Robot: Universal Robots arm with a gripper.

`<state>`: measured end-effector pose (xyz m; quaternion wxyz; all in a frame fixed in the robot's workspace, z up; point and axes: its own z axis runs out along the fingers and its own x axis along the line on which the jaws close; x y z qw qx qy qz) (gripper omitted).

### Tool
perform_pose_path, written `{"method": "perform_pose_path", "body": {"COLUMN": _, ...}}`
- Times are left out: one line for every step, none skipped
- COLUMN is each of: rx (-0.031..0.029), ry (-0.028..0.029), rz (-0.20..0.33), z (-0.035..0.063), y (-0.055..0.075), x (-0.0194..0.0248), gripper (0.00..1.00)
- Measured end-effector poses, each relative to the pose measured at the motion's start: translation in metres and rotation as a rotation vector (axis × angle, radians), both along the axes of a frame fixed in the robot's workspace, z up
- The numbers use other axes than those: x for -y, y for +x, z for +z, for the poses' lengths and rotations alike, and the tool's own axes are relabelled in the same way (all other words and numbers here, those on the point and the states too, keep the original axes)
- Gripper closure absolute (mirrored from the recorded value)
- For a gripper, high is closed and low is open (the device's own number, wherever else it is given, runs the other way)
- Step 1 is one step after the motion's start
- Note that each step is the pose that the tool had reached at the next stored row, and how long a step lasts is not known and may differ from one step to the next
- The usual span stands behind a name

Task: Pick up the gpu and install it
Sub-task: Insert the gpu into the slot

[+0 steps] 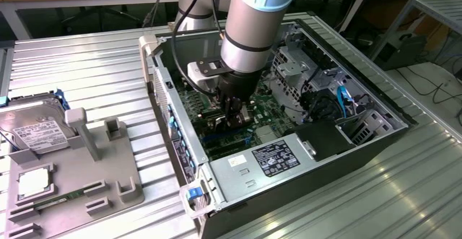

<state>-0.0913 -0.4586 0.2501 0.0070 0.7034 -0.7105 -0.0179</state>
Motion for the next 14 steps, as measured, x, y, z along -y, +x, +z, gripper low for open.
{"method": "perform_pose_path", "body": {"rx": 0.0, "ry": 0.0001, "rz": 0.0, "z": -0.0001, "y": 0.0, "x": 0.0, "gripper": 0.73}}
{"method": "perform_pose_path", "body": {"rx": 0.0001, "ry": 0.0002, "rz": 0.0, "z": -0.0001, "y": 0.0, "x": 0.0, "gripper": 0.73}}
{"method": "perform_pose_path", "body": {"rx": 0.0001, "ry": 0.0003, "rz": 0.0, "z": -0.0002, "y": 0.0, "x": 0.0, "gripper": 0.73}}
{"method": "perform_pose_path", "body": {"rx": 0.0001, "ry": 0.0002, "rz": 0.0, "z": -0.0001, "y": 0.0, "x": 0.0, "gripper": 0.73}}
{"method": "perform_pose_path", "body": {"rx": 0.0001, "ry": 0.0003, "rz": 0.0, "z": -0.0001, "y": 0.0, "x": 0.0, "gripper": 0.73}}
{"method": "perform_pose_path", "body": {"rx": 0.0001, "ry": 0.0003, "rz": 0.0, "z": -0.0001, "y": 0.0, "x": 0.0, "gripper": 0.73}}
{"method": "perform_pose_path", "body": {"rx": 0.0001, "ry": 0.0003, "rz": 0.0, "z": -0.0001, "y": 0.0, "x": 0.0, "gripper": 0.73}}
{"method": "perform_pose_path", "body": {"rx": 0.0001, "ry": 0.0003, "rz": 0.0, "z": -0.0001, "y": 0.0, "x": 0.0, "gripper": 0.73}}
{"method": "perform_pose_path", "body": {"rx": 0.0001, "ry": 0.0003, "rz": 0.0, "z": -0.0001, "y": 0.0, "x": 0.0, "gripper": 0.73}}
{"method": "perform_pose_path", "body": {"rx": 0.0001, "ry": 0.0002, "rz": 0.0, "z": -0.0001, "y": 0.0, "x": 0.0, "gripper": 0.73}}
{"method": "perform_pose_path", "body": {"rx": 0.0001, "ry": 0.0003, "rz": 0.0, "z": -0.0001, "y": 0.0, "x": 0.0, "gripper": 0.73}}
{"method": "perform_pose_path", "body": {"rx": 0.0001, "ry": 0.0003, "rz": 0.0, "z": -0.0001, "y": 0.0, "x": 0.0, "gripper": 0.73}}
{"method": "perform_pose_path", "body": {"rx": 0.0001, "ry": 0.0003, "rz": 0.0, "z": -0.0001, "y": 0.0, "x": 0.0, "gripper": 0.73}}
{"method": "perform_pose_path", "body": {"rx": 0.0001, "ry": 0.0003, "rz": 0.0, "z": -0.0002, "y": 0.0, "x": 0.0, "gripper": 0.73}}
